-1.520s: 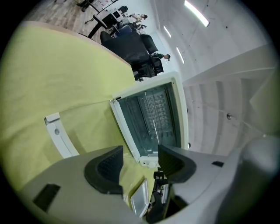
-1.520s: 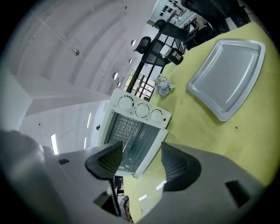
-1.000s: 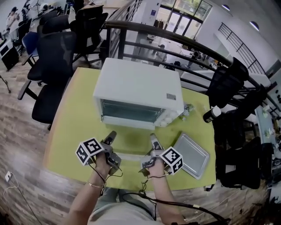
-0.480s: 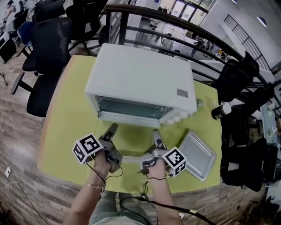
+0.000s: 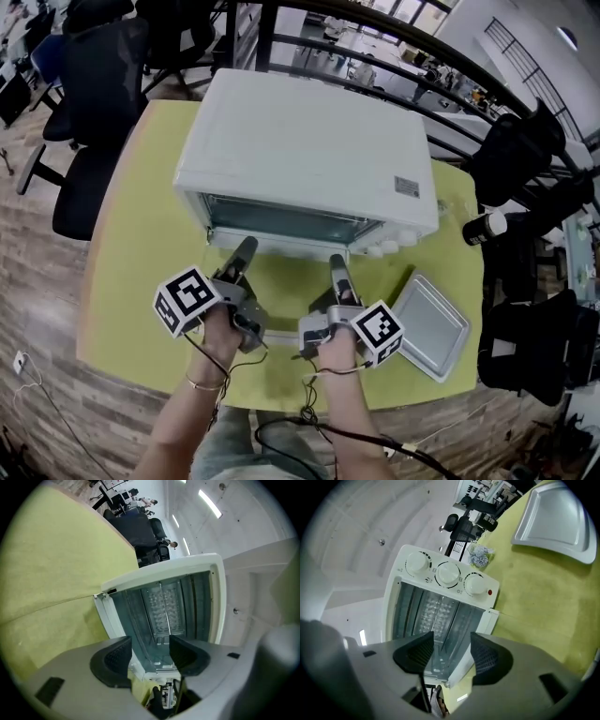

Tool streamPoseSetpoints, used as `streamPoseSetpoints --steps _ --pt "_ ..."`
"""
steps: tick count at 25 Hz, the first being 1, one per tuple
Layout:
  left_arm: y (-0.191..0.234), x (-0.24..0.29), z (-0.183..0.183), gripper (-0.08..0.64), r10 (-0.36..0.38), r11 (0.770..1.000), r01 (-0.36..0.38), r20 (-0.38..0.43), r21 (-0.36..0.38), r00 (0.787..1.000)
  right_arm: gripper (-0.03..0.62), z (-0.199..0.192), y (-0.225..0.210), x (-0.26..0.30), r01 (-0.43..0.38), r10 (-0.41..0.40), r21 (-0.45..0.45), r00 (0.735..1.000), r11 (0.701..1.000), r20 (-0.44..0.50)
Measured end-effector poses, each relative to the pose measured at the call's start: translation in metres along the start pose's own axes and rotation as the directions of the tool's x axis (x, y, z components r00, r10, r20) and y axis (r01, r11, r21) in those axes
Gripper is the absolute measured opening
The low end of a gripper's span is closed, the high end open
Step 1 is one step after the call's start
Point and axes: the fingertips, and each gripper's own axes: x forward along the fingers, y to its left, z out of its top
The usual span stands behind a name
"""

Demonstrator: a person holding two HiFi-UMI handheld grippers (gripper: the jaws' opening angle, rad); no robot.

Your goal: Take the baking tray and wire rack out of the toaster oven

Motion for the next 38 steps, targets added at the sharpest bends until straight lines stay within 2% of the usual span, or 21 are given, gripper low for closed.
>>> streamPoseSetpoints --steps 4,7,16,22,28,31,38 --pt "-0.007 0.012 0.009 0.230 -0.058 0.998 0.058 0.031 -0.007 0.998 0.239 -0.001 0.007 0.014 -0.002 0.002 -0.001 1.000 1.000 0.006" --pt "-0.012 0.021 0.013 0.230 -0.095 0.995 0.096 0.044 -0.018 0.994 0.238 0.001 0.014 0.025 -0.050 0.050 0.000 0.999 0.999 0.017" --pt "-0.024 0.049 0.025 0.230 -0.170 0.985 0.170 0.051 -0.001 0.984 0.219 0.005 0.025 0.055 -0.122 0.122 -0.002 0.992 0.993 0.025" --pt "-0.026 0.060 0.031 0.230 -0.166 0.986 0.167 0.058 -0.017 0.984 0.216 0.004 0.032 0.076 -0.159 0.159 -0.010 0.987 0.987 0.018" --pt "-0.034 0.072 0.038 0.230 -0.216 0.976 0.217 0.058 -0.001 0.975 0.210 0.009 0.038 0.091 -0.185 0.185 -0.021 0.983 0.983 0.019" --pt "-0.033 0.075 0.039 0.230 -0.189 0.982 0.190 0.059 -0.020 0.980 0.201 0.013 0.040 0.097 -0.192 0.192 -0.023 0.981 0.981 0.023" --pt "-0.036 0.086 0.041 0.218 -0.214 0.977 0.215 0.062 -0.010 0.975 0.187 0.016 0.041 0.108 -0.196 0.196 -0.013 0.980 0.981 0.028"
